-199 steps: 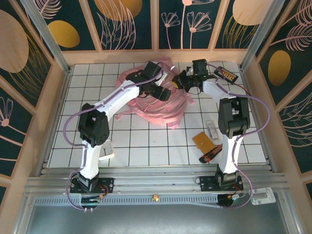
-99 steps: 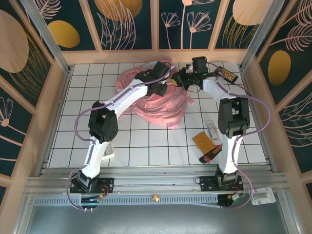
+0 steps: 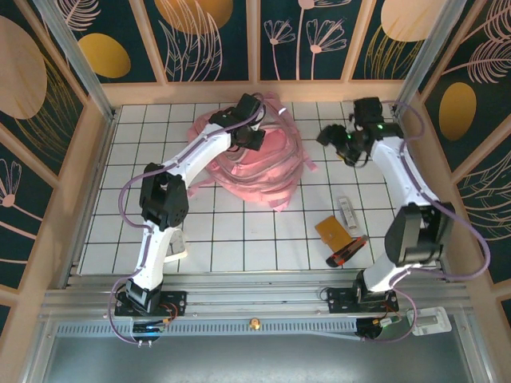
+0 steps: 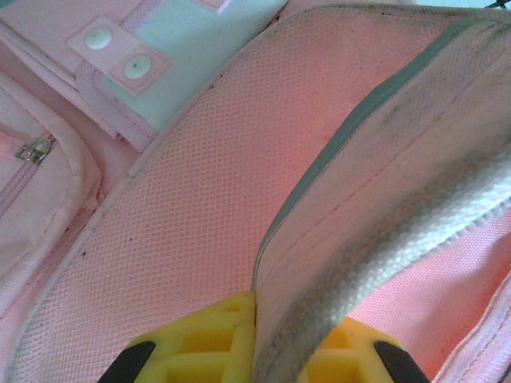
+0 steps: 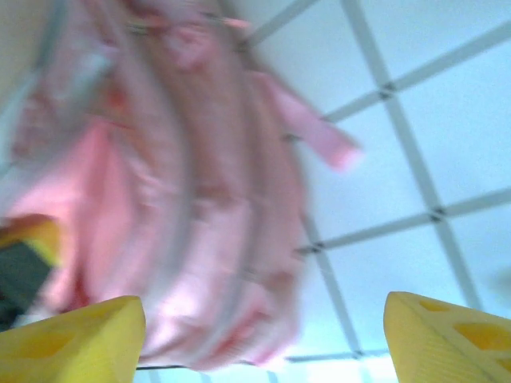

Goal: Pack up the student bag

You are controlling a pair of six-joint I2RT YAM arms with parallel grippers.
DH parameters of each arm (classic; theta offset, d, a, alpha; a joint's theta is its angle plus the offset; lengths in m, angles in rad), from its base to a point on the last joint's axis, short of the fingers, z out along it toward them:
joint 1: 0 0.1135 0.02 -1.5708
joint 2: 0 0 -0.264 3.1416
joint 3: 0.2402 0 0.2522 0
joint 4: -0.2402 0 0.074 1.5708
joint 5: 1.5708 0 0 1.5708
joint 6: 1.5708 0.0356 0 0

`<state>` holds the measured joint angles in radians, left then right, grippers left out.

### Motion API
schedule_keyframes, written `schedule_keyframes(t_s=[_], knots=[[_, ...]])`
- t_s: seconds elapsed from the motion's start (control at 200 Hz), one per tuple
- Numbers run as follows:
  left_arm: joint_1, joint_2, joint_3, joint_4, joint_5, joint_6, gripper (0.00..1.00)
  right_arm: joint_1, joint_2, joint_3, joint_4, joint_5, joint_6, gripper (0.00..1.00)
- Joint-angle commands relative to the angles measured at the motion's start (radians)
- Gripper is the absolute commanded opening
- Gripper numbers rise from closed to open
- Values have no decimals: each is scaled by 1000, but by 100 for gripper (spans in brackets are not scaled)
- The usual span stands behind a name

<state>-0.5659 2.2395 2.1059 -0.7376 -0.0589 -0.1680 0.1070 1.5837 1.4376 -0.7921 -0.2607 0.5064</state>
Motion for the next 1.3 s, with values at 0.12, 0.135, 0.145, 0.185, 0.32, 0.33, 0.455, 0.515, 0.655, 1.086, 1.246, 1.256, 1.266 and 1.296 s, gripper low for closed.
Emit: schedule_keyframes(t_s=[0.12,0.135,0.145,0.185,0.32,0.33,0.455,0.515,0.655,1.086,1.246,1.256,1.266,1.296], knots=[[29,-23,-4,18,44,-36,0,-12,-28,-230,-267,270,-121,79],[29,-23,-5,20,48,-36,0,-11,-26,-237,-266,272,-124,80],[30,-24,-6,20,49,-36,0,-11,-25,-240,-264,273,-125,80],[29,-25,-9,22,58,-37,0,-8,-14,-256,-256,281,-135,80],[35,-33,-21,28,76,-41,0,3,58,-263,-228,343,-182,80],[34,-34,-22,29,77,-41,0,3,64,-263,-225,346,-186,80],[36,-44,-36,35,96,-45,0,2,133,-242,-186,367,-221,80],[35,-46,-43,37,100,-47,0,2,173,-231,-172,371,-239,80],[35,-51,-50,38,106,-53,0,1,243,-209,-131,371,-273,80],[37,-35,-32,35,114,-65,0,-44,333,-195,-50,298,-292,57],[37,-29,-29,33,119,-73,0,-67,331,-188,-34,282,-293,50],[37,-29,-28,32,119,-73,0,-68,332,-189,-34,282,-292,50],[37,-29,-27,32,120,-73,0,-70,332,-187,-33,282,-293,49],[37,-28,-27,32,121,-74,0,-76,331,-185,-30,282,-293,48]])
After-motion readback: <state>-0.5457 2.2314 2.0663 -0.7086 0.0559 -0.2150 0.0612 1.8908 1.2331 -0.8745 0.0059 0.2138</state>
